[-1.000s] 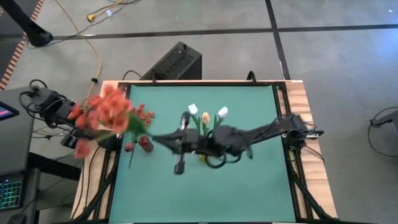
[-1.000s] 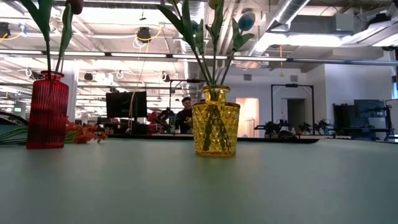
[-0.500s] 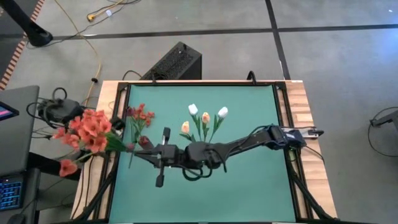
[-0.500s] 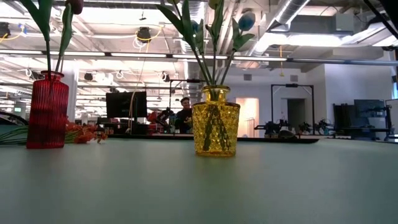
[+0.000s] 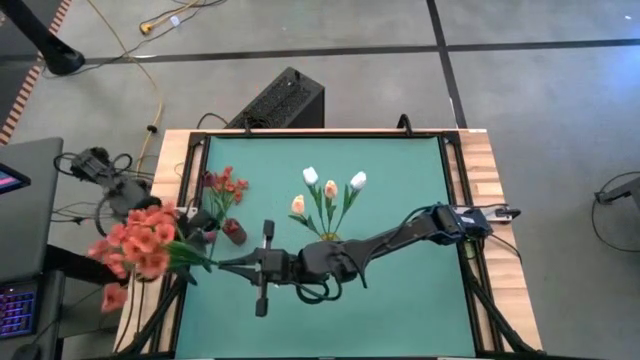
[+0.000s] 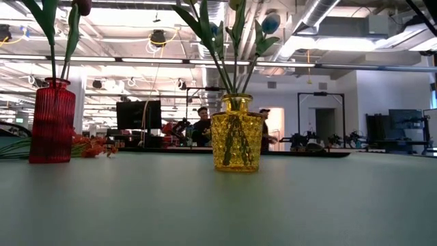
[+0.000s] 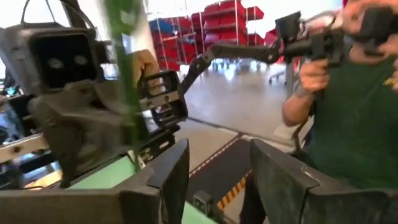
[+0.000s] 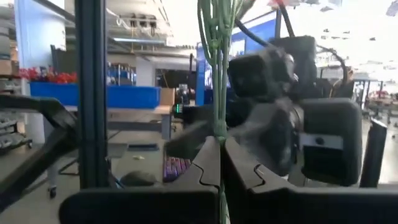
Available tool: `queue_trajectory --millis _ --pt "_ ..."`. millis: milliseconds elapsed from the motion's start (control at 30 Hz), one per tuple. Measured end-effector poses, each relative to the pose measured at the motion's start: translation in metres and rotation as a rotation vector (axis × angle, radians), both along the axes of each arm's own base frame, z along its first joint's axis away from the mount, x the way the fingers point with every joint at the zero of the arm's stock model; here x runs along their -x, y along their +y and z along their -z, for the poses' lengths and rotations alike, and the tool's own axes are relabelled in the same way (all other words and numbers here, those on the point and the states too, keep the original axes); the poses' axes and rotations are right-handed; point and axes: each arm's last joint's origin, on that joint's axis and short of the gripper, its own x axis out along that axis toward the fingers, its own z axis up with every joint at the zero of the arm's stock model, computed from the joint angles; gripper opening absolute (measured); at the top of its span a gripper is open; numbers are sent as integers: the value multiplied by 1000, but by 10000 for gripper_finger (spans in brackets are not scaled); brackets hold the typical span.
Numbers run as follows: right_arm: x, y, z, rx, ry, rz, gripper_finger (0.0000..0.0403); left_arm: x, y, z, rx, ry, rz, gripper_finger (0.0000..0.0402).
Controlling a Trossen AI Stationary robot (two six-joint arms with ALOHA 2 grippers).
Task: Sort flowers into vase by color
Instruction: Put the right orange flowers into the red vase
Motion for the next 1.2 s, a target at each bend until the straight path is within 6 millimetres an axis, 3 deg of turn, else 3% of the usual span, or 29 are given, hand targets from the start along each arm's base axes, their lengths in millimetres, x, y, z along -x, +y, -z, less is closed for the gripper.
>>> queue_trajectory --millis 300,833,1200 --pt "4 14 11 13 7 -23 25 -12 -22 1 -49 -80 -130 186" --pt "3 15 17 45 35 -14 25 -3 -9 -10 -10 -108 -266 188" --pt "-5 -7 18 26 44 24 25 -1 -10 -11 23 -96 -198 183"
